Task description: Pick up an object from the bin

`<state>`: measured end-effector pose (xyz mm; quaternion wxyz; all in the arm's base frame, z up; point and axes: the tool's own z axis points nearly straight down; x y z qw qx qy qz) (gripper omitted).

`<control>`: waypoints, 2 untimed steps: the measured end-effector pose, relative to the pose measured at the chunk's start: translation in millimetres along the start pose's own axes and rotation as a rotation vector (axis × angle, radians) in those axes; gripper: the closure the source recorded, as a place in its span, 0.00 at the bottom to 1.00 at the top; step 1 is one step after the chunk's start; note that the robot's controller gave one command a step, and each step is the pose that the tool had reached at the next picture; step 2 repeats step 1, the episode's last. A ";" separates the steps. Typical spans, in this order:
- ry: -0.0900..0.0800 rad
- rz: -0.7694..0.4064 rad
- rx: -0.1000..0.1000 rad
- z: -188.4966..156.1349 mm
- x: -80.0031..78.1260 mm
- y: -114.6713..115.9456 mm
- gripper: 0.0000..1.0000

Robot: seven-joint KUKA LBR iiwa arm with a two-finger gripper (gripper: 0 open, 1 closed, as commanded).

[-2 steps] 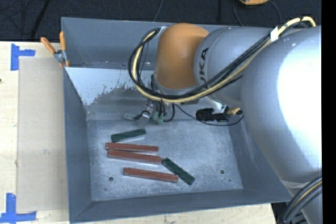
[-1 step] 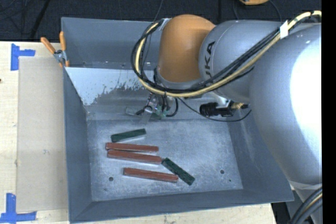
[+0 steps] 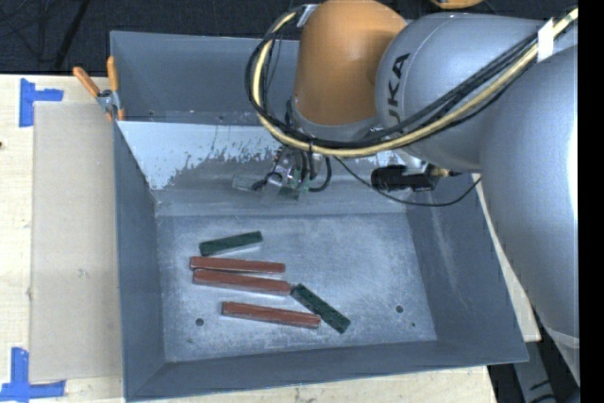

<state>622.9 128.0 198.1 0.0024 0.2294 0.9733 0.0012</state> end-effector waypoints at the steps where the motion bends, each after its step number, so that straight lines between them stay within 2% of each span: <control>1: 0.003 -0.002 0.004 0.2 -0.1 0.0 1.00; 2: 0.003 -0.002 0.004 0.2 -0.1 0.0 1.00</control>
Offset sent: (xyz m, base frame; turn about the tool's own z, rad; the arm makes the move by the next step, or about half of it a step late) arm -0.0001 0.0000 0.0006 0.0000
